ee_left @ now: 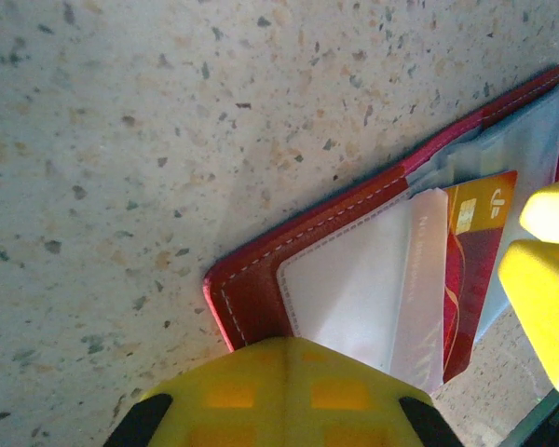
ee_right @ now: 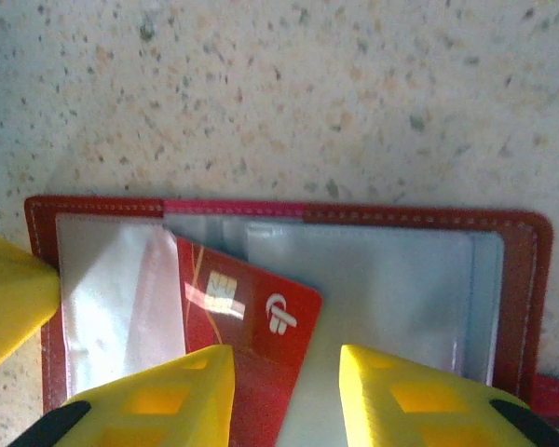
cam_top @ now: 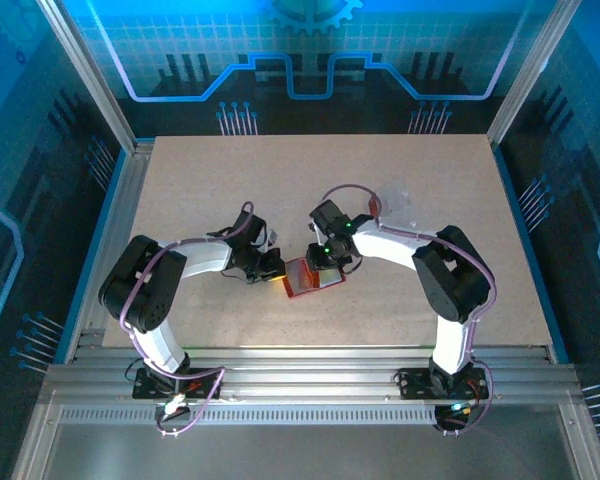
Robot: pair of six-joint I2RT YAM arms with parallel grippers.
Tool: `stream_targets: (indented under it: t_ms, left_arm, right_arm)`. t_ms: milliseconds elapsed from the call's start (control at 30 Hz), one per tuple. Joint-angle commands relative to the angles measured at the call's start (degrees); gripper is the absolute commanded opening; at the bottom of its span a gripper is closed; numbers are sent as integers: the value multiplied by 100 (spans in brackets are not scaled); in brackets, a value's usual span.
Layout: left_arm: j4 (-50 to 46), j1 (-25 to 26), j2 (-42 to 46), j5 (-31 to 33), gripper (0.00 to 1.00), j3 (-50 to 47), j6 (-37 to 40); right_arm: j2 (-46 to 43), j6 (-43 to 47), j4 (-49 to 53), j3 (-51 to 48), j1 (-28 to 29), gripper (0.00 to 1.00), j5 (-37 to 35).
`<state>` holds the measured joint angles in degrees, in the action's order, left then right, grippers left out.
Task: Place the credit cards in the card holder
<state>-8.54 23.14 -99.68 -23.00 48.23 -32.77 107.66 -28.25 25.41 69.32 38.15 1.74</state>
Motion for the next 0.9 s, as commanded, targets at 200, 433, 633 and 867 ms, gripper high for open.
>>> stream_targets:
  t_ms: [200,433,633,867]
  left_arm:
    - [-69,-54,-251,242,2,-20,166]
    - [-78,-62,-291,235,2,1,161]
    - [-56,-72,-320,209,2,-6,147]
    - [-61,-77,-346,203,2,-7,146]
  right_arm:
    - [552,118,659,471,403,35,-1007]
    - [616,265,658,329,772,31,-1553]
    - [470,621,484,94,868,29,-1540]
    - [390,777,88,23,848,28,-1211]
